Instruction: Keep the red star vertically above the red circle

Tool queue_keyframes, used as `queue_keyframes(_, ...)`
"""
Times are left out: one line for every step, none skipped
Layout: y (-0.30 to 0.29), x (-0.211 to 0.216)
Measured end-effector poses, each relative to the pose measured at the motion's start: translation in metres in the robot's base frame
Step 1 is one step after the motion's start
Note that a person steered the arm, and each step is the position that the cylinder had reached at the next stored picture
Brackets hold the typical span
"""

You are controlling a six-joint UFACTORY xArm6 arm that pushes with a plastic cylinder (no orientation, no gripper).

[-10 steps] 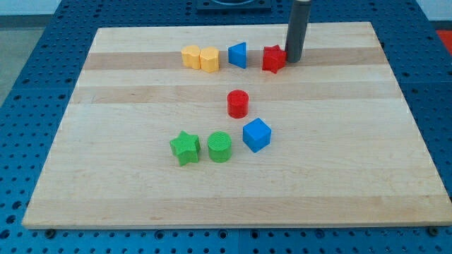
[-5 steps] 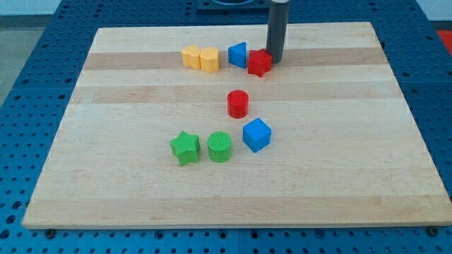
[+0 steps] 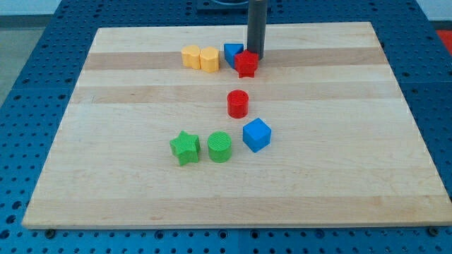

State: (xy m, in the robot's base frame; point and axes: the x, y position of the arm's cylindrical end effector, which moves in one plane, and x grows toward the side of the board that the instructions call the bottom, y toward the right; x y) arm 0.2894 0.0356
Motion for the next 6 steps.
queue_keyframes(-0.007,-0.003)
queue_keyframes(-0.015,-0.007)
queue_keyframes(-0.019,-0.007)
queue_keyframes(-0.019,-0.007)
queue_keyframes(-0.01,-0.01)
queue_keyframes(0.033,-0.002)
